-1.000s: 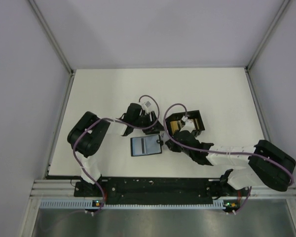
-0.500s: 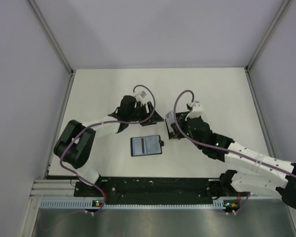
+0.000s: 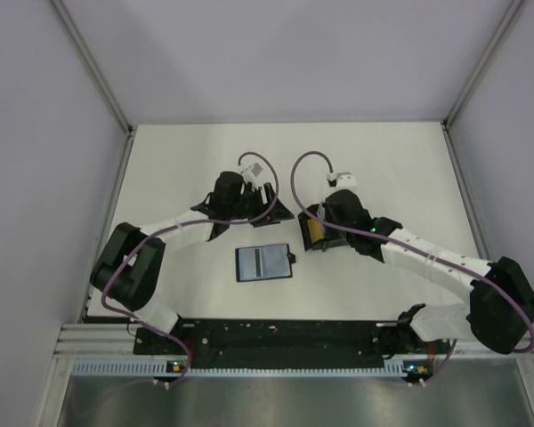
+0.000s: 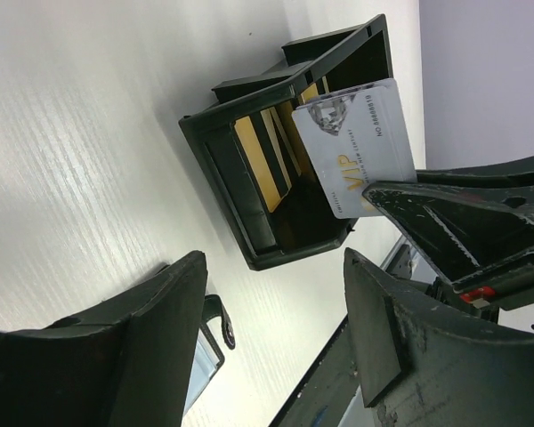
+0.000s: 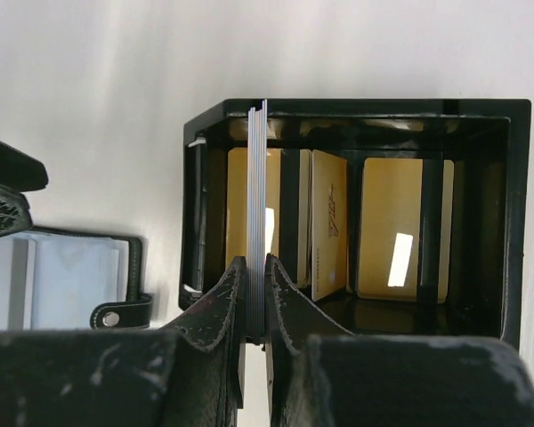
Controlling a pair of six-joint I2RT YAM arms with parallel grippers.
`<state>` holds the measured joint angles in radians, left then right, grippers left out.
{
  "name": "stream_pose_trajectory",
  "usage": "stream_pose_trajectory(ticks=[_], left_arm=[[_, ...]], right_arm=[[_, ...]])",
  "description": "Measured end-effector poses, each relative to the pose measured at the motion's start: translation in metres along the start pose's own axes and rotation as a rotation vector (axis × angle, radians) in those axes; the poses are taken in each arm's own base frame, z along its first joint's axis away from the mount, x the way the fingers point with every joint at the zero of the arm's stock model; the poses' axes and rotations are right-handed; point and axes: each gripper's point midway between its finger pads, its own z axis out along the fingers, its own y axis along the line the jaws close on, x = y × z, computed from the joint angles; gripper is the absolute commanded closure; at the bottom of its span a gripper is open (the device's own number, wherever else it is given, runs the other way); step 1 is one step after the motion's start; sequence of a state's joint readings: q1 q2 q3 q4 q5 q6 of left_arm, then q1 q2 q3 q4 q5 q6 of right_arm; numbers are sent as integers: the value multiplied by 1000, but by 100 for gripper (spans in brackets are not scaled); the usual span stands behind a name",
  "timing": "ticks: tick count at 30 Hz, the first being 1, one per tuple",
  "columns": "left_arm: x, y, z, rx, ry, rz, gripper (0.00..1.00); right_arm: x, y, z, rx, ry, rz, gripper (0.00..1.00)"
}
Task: Put the credit cards into the card holder
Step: Place the credit card in the storage box.
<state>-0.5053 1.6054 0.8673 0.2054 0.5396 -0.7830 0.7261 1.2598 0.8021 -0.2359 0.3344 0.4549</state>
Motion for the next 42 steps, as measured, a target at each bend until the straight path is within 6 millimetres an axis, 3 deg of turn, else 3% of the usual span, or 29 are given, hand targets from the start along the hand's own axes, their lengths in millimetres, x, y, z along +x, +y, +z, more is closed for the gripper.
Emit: stream_pose_trajectory(ticks=[16, 21, 24, 25, 33, 42], left_arm=[[3, 3, 0, -5, 4, -7, 33], [4, 3, 0, -4, 7, -8, 33], [4, 4, 2, -2, 9, -12, 33], [5, 4, 2, -2, 11, -14, 33], [6, 5, 5, 7, 20, -24, 33], [6, 4, 5, 11, 21, -26, 33]], right_arm=[[17, 3, 35, 27, 66, -85, 99], [20, 5, 39, 26, 77, -92, 87], [21, 10, 38, 3, 84, -93, 69], [21, 12, 38, -7, 87, -95, 68], [0, 33, 32, -71, 63, -107, 58], [-28, 12, 19, 13, 50, -80, 56]])
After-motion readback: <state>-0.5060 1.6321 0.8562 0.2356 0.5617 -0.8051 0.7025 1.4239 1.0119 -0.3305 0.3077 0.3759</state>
